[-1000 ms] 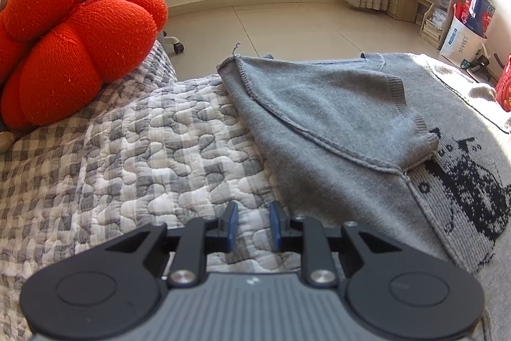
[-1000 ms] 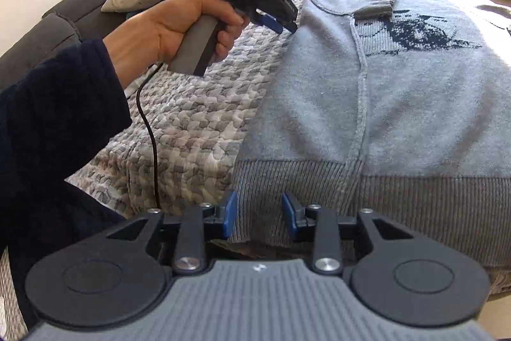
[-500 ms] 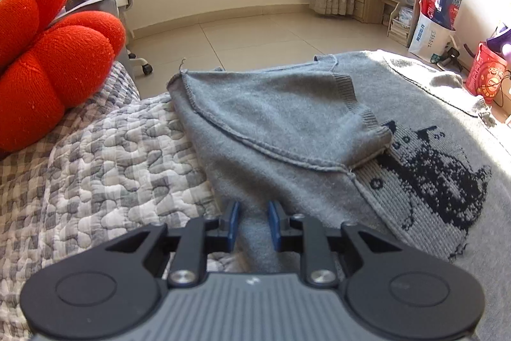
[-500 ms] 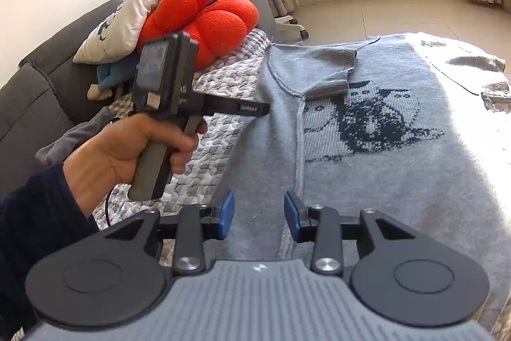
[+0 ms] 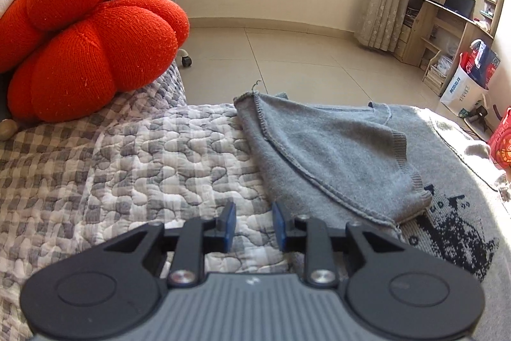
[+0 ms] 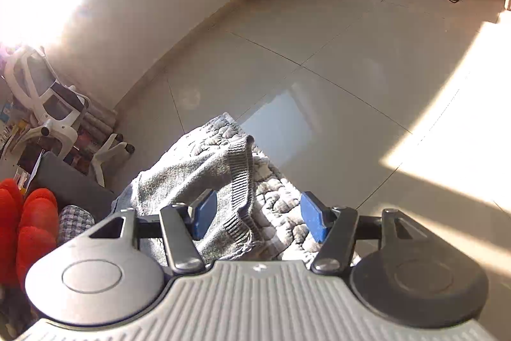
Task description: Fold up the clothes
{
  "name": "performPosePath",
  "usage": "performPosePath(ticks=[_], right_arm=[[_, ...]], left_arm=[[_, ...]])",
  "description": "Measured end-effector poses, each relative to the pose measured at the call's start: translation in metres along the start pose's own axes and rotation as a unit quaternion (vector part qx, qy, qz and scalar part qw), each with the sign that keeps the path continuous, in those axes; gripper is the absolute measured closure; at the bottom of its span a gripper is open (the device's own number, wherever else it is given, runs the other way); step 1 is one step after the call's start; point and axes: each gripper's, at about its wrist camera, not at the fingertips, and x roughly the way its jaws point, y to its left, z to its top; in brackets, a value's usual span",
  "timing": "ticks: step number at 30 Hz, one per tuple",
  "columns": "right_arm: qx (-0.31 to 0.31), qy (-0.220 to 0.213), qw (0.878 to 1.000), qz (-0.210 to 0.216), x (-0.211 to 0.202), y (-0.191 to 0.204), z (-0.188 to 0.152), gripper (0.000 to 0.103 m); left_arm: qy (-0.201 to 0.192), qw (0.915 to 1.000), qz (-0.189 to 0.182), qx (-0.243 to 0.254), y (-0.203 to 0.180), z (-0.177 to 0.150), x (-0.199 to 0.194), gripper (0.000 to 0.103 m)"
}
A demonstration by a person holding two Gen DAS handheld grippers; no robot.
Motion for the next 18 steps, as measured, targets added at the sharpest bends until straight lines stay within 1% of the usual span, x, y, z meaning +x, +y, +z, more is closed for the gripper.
performPosePath(ticks=[2, 4, 6, 8, 9, 11, 12, 15, 16, 17, 18], right_arm=[[-0.001, 0.002, 1.000, -0.005, 0.008, 0.001, -0.003, 0.041], [-0.008, -0.006, 1.000, 0.006, 0.013, 0.007, -0.002, 0.041], [-0.015, -0.014, 1.000, 0.023, 0.016, 0.015, 0.000, 0.041], [-0.024, -0.020, 0.999, 0.041, 0.017, 0.022, 0.003, 0.041], [-0.031, -0.020, 0.998, 0.044, 0.019, 0.025, 0.003, 0.041], [-0.050, -0.016, 0.998, 0.032, 0.026, 0.031, 0.001, 0.041], [-0.060, -0.014, 0.998, 0.027, 0.030, 0.034, 0.000, 0.041], [-0.086, -0.013, 0.996, 0.016, 0.037, 0.036, -0.002, 0.041], [-0.095, -0.013, 0.995, 0.014, 0.039, 0.037, -0.003, 0.043], [-0.107, -0.013, 0.994, 0.012, 0.040, 0.039, -0.004, 0.060], [-0.116, -0.013, 0.993, 0.009, 0.041, 0.041, -0.004, 0.092]], left_arm=[[-0.016, 0.9999, -0.003, 0.000, -0.008, 0.004, -0.004, 0.077], [-0.026, 0.9995, -0.018, 0.003, -0.021, 0.006, -0.006, 0.077], [-0.030, 0.9987, -0.030, 0.029, -0.039, 0.008, -0.005, 0.077], [-0.041, 0.9963, -0.023, 0.072, -0.058, 0.011, -0.003, 0.076], [-0.047, 0.9949, -0.016, 0.088, -0.064, 0.014, 0.000, 0.076], [-0.056, 0.9921, -0.002, 0.113, -0.071, 0.022, 0.010, 0.075], [-0.054, 0.9920, 0.001, 0.114, -0.072, 0.025, 0.018, 0.075], [-0.031, 0.9958, -0.001, 0.086, -0.067, 0.035, 0.049, 0.074], [-0.021, 0.9970, 0.002, 0.075, -0.064, 0.035, 0.060, 0.074], [-0.007, 0.9981, 0.008, 0.060, -0.060, 0.032, 0.072, 0.074], [-0.008, 0.9989, 0.008, 0.046, -0.055, 0.028, 0.079, 0.073]])
